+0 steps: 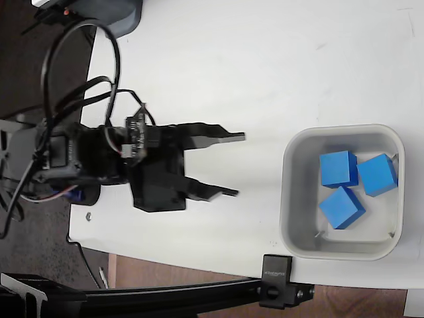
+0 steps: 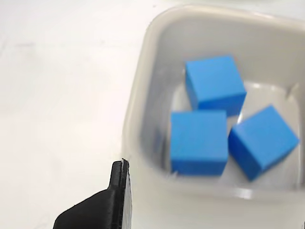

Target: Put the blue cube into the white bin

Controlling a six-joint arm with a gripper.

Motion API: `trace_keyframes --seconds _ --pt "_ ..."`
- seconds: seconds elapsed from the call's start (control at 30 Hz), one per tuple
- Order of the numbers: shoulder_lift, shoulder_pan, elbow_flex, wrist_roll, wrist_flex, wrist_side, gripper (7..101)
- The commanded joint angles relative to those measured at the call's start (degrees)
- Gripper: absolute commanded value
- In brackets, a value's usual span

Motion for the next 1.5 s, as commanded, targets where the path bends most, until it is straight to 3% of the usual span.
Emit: trace_keyframes --seconds 0.03,0.3,0.6,0.87,1.5 --pt "20.2 1.6 16.7 1.8 -2.4 -3.8 100.0" --pt "38.7 0.4 35.2 -1.2 7.4 -2.5 100.3" --pt "71.2 -5.7 51.7 3.0 20.2 8.3 100.3" --pt "71.3 -17.5 54.4 6.9 19.3 23.7 100.3" --pt "71.3 -16.6 54.4 7.4 19.4 23.8 100.3"
